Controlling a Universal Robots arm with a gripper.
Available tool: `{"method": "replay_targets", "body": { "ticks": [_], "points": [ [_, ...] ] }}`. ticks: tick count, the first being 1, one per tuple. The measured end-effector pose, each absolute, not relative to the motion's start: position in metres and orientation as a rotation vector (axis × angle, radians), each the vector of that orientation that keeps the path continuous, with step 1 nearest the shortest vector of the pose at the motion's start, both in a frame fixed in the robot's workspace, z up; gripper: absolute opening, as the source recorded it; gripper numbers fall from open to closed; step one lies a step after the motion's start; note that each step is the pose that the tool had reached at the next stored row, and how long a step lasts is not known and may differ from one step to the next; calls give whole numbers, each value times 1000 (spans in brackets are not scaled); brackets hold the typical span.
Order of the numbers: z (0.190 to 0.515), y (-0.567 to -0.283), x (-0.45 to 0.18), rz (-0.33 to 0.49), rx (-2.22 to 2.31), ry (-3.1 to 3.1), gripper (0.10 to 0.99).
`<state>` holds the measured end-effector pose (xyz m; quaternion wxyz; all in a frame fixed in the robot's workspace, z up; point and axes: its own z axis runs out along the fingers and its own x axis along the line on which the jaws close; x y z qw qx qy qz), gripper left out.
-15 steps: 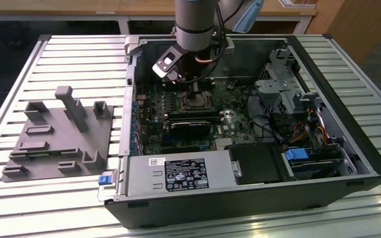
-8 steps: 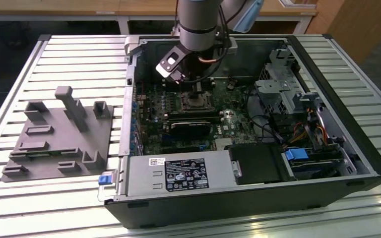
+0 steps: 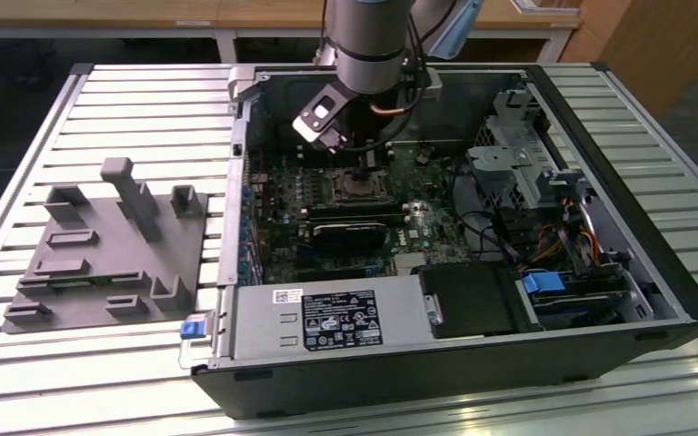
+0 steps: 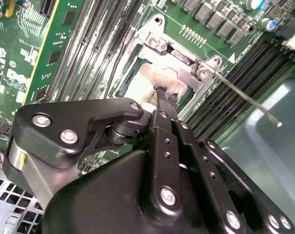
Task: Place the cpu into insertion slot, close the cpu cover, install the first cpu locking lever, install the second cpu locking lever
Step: 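Install the first cpu locking lever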
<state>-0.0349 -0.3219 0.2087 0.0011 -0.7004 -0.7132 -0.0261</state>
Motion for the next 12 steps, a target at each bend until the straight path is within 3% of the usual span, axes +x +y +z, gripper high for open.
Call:
{"method": "replay_targets", "body": {
  "ticks": [12],
  "points": [
    [211, -322, -33, -84, -2198, -2238, 106]
  ]
}}
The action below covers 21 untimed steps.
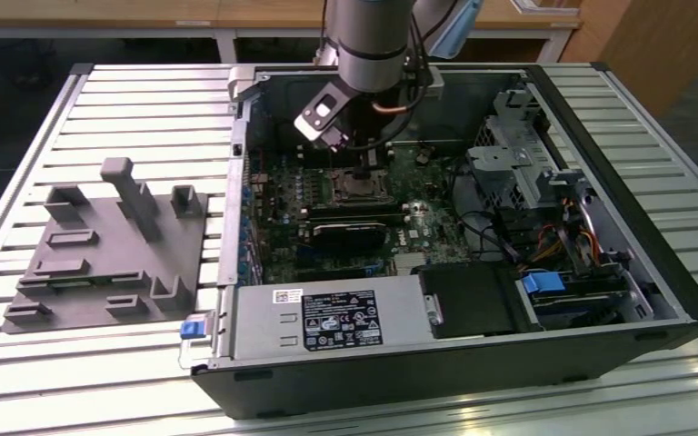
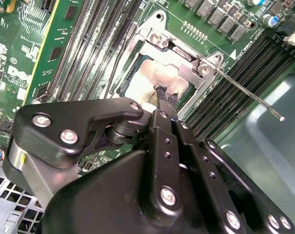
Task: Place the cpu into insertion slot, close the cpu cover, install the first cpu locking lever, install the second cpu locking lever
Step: 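Install the first cpu locking lever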
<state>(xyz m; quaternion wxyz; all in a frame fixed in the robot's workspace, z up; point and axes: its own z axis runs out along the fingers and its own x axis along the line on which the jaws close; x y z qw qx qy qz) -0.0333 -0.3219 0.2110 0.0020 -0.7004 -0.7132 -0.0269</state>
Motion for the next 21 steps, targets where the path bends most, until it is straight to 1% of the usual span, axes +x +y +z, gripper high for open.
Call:
{"method": "replay_targets", "body": {
  "ticks": [21],
  "points": [
    [218, -322, -33, -100, -2191, -2230, 106]
  ]
}}
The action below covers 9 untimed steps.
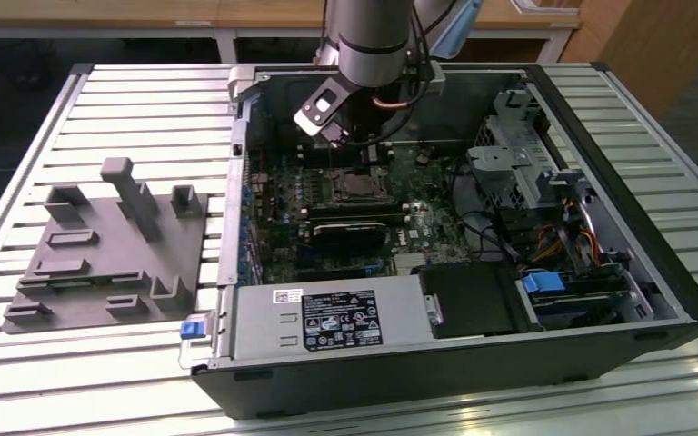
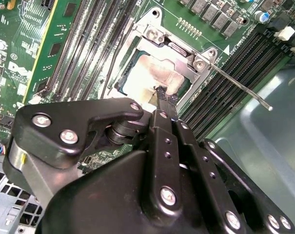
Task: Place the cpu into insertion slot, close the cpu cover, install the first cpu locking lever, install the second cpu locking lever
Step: 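Install the first cpu locking lever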
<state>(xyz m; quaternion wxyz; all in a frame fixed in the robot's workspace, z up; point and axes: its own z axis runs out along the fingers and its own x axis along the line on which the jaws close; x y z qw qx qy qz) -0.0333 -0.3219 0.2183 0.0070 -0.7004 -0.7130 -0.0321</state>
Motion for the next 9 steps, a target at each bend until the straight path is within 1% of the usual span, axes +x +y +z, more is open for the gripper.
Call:
{"method": "replay_targets", "body": {
  "ticks": [9],
  "points": [
    [223, -322, -33, -105, -2189, -2228, 106]
  ]
}}
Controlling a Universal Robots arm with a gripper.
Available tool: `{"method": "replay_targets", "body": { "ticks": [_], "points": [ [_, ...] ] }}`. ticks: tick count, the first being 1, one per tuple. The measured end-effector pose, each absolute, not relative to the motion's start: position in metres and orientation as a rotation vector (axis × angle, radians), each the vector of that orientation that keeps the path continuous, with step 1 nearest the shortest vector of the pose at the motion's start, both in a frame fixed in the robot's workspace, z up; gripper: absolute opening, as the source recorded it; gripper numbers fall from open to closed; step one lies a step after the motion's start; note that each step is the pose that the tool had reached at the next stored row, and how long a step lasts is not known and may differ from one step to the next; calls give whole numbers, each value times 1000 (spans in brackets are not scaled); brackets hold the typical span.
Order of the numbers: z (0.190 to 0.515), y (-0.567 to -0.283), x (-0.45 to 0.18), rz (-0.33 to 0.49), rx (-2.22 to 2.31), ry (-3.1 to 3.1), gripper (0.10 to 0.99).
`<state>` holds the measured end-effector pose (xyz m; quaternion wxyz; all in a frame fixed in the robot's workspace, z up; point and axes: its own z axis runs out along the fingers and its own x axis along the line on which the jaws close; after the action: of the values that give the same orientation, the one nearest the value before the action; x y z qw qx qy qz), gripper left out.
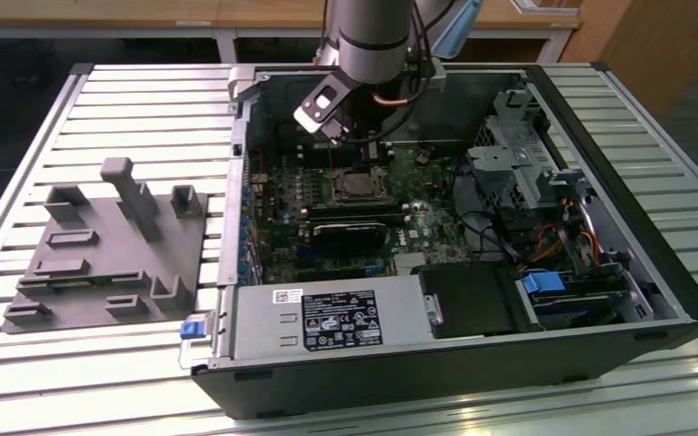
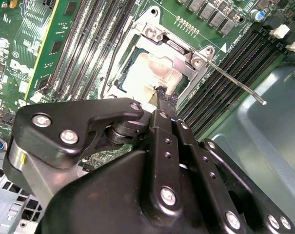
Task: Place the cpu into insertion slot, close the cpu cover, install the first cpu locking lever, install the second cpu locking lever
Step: 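Install the first cpu locking lever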
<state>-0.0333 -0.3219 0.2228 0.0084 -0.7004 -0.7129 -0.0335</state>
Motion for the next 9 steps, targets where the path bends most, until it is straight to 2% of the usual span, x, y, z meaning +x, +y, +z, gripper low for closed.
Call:
{"method": "replay_targets", "body": {
  "ticks": [9],
  "points": [
    [226, -322, -33, -106, -2188, -2227, 106]
  ]
}}
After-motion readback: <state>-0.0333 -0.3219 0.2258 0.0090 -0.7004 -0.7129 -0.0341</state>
